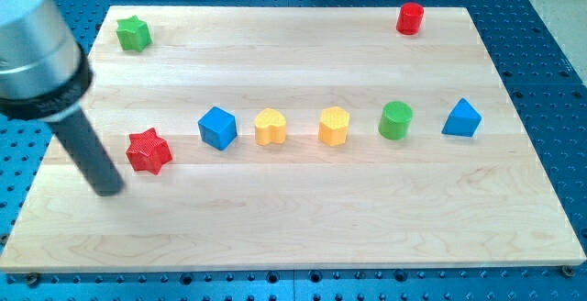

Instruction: Slide the red star to the left side of the blue cube

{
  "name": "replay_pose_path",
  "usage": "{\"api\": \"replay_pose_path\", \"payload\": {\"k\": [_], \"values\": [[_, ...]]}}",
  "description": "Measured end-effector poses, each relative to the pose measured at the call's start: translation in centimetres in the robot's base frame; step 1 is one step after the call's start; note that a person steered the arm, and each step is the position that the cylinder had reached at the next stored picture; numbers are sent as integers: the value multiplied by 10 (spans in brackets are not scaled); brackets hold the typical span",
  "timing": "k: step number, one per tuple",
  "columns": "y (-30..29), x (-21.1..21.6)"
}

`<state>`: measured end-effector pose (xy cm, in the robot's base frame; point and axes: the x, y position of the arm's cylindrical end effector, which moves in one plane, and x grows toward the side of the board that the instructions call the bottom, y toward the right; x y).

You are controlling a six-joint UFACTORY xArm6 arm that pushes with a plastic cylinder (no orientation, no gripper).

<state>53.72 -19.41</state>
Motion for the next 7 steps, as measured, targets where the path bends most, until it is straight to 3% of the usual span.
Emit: {"api": "replay_pose_path", "payload": {"k": [1,3,4,6,7], "values": [[25,-39],[-41,-51],[-42,-100],[16,-103],[16,-103]]}}
